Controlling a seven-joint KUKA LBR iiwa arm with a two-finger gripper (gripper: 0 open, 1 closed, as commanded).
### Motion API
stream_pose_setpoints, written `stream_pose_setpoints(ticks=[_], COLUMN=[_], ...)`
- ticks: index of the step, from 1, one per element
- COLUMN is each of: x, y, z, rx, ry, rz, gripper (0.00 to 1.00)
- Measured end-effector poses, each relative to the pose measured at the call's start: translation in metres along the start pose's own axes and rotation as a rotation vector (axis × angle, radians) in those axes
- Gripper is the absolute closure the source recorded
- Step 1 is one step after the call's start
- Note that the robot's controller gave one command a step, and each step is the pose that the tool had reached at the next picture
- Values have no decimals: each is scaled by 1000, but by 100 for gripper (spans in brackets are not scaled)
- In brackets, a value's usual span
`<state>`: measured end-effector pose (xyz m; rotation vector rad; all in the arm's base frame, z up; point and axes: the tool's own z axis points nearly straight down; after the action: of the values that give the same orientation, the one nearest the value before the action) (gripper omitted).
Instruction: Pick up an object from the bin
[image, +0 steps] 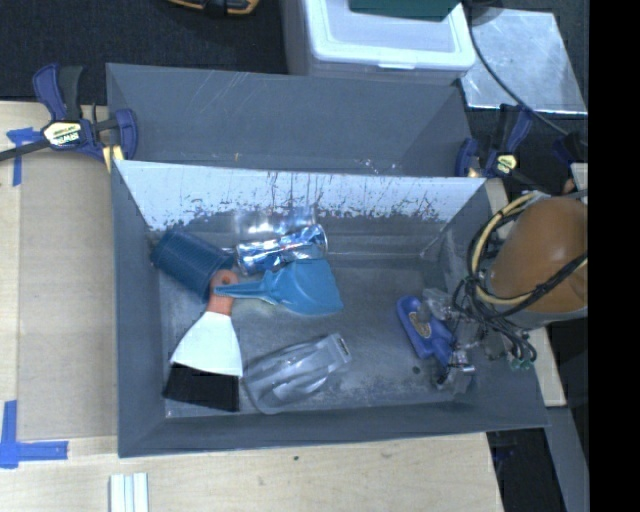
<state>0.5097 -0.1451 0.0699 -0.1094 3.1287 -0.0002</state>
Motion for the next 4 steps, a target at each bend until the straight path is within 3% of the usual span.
stream_pose_setpoints(ticks=[1, 4], x=[14, 13], y=[-4, 2], z=[-20, -20], rx=[0, 1], ry=[2, -2], rz=[327, 332], gripper=[100, 100])
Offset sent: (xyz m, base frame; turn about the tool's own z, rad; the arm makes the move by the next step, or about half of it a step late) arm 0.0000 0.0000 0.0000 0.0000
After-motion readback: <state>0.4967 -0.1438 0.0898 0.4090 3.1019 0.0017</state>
